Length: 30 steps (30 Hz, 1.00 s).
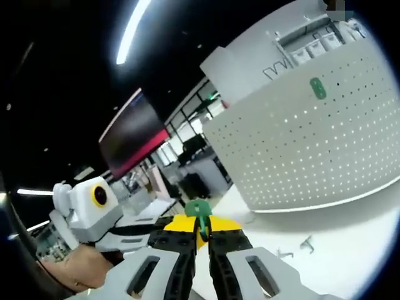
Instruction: Insert the hook assembly into the mounting plate slot until the hook locks in place.
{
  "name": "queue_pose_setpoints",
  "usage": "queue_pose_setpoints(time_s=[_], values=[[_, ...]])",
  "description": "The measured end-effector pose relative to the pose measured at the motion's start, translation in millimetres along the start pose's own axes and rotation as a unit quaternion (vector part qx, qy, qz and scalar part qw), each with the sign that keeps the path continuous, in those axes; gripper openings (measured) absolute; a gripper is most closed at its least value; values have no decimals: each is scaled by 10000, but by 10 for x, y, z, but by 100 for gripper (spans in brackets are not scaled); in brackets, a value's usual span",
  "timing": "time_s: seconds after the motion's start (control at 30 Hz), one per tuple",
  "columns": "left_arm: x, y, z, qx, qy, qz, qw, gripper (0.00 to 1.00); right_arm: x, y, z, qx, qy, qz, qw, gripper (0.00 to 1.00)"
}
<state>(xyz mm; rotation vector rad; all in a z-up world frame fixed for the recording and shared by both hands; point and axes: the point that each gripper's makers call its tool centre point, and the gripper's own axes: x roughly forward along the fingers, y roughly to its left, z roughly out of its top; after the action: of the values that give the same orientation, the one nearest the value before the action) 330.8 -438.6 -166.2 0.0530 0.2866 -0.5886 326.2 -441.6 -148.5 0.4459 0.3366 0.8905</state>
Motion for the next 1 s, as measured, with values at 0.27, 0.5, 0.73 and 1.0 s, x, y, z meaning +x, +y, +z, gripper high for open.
queue_pose_setpoints(time_s=[0.27, 0.5, 0.73, 1.0], values=[[-26, 10, 23, -149, -100, -32, 9998, 2, 4, 54, 14, -179, -51, 120, 9998, 1], [-24, -18, -6, -72, -25, -166, 9998, 3, -16, 29, -7, -223, 1, 99, 9997, 0], [-21, -54, -11, 122, 24, -253, 9996, 4, -35, 50, -11, -662, 45, 57, 9978, 0], [0, -150, -24, 48, 42, -426, 9991, 24, -10, 185, 8, -1118, 38, 189, 9935, 0]])
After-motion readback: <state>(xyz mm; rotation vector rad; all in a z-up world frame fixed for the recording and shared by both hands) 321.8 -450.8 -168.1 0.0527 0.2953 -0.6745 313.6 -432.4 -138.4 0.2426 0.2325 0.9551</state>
